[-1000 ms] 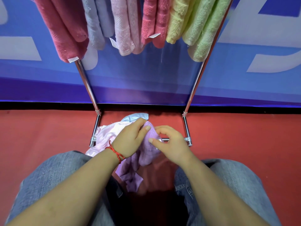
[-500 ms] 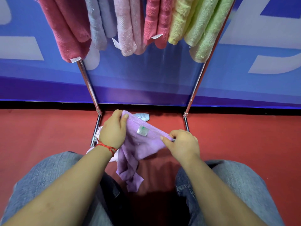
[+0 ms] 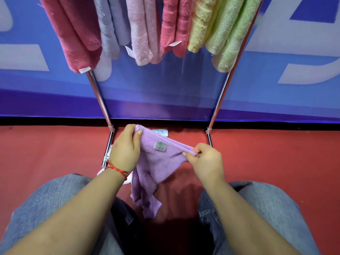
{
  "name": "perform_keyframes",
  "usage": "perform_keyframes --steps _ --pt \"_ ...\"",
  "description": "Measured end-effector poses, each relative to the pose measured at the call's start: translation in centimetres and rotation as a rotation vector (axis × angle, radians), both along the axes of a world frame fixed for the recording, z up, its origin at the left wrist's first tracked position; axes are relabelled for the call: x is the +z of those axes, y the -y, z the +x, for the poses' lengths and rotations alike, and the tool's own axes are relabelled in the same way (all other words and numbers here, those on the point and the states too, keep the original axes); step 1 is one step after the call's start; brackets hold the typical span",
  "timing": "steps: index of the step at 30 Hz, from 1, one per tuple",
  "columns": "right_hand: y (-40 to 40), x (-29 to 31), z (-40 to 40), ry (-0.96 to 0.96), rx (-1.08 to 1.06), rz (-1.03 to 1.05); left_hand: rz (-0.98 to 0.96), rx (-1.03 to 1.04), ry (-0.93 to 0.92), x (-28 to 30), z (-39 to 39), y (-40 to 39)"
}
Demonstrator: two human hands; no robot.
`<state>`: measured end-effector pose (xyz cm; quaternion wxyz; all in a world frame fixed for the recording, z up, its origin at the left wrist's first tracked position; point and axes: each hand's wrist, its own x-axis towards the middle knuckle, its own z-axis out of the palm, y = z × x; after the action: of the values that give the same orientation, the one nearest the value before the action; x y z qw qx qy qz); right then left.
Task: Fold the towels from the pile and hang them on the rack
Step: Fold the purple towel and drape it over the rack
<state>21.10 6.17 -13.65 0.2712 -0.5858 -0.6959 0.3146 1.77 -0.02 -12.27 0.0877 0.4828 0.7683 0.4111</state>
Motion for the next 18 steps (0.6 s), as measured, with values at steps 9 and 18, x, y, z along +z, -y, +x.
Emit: perform_keyframes --steps 9,18 --pt "-0.7 0.5 -0.2 -0.305 -0.022 -0.154 0.091 0.024 0.057 0.4 0.5 -0.2" --pt "-0.8 2.9 0.4 -0.655 0.146 -0.507 0.163 0.084 0.258 1.9 0.9 -0.5"
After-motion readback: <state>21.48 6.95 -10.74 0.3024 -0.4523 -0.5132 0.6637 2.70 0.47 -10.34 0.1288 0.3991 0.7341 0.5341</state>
